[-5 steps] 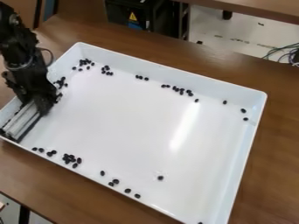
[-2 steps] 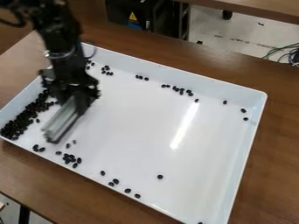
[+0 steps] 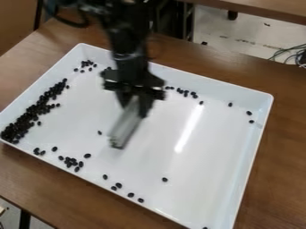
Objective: Sweep into pile
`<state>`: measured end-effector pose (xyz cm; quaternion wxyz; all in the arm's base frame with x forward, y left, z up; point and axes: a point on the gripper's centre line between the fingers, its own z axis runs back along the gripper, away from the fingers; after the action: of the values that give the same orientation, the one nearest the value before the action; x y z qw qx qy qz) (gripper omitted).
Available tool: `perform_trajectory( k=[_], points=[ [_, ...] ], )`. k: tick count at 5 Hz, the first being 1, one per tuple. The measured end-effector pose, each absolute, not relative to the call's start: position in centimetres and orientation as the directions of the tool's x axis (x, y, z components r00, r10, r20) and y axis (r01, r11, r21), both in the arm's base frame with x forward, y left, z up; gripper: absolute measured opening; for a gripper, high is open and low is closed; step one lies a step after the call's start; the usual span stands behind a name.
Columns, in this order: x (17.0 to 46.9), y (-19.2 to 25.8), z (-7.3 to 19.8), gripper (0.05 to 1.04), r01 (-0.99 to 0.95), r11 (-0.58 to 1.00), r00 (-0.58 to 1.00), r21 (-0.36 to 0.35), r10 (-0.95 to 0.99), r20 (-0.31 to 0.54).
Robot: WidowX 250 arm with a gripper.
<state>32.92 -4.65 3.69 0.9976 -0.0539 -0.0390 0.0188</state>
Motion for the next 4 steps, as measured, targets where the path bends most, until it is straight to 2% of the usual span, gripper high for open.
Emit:
perform_trajectory(
  k=[2, 4],
  points=[
    [35.5, -14.5, 2.8, 0.352, 0.109, 0.978, 0.994, -0.178, -0.106, 0.029],
    [36.6, -18.0, 1.2, 0.351, 0.155, 0.969, 0.987, -0.191, -0.162, -0.022]
  ],
)
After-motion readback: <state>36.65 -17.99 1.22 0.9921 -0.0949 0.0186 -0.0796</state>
